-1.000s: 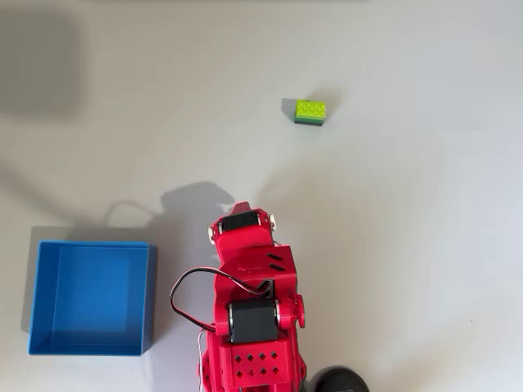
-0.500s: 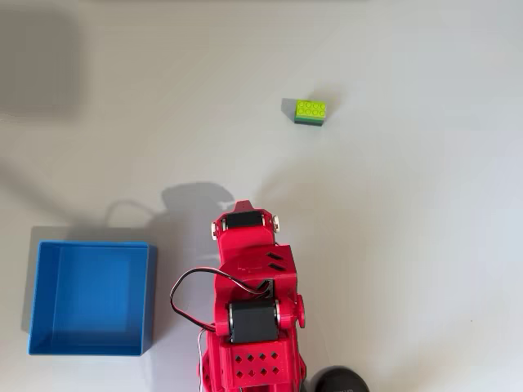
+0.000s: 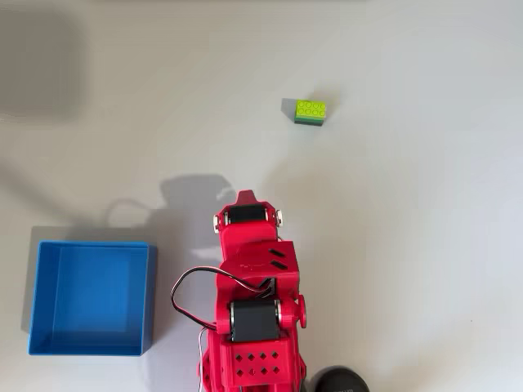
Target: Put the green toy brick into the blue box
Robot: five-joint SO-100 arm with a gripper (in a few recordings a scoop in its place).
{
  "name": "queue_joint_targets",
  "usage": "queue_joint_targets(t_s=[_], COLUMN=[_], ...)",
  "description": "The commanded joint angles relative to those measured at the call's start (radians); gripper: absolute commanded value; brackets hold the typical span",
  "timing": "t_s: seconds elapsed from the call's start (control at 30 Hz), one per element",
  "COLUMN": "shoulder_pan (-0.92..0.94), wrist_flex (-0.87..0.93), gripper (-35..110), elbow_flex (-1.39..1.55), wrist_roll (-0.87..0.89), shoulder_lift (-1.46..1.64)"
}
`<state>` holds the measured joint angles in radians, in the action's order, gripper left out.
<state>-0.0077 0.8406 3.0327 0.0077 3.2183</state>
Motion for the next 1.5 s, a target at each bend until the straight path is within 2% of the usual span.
queue_joint_targets(t_s=[0.0,0.4,0.6,0.7,0.87,1.07,1.47], shoulder_pan=[-0.006,0.124,0.195,0.225,0.272,0.327,0.342], wrist_flex=[-0.012,-0.008,0.012,0.071,0.147,0.152,0.198], gripper=[0,0,0,15,22,27,26], elbow_flex=[-0.149,-0.67,-0.914,-1.009,-1.101,-1.15,-1.348], wrist_roll=[0.015,0.063,0.009,-0.043,-0.149,-0.227,-0.192], shoulder_lift=[-0.071,-0.63,-0.853,-0.948,-1.092,-1.246,-1.497])
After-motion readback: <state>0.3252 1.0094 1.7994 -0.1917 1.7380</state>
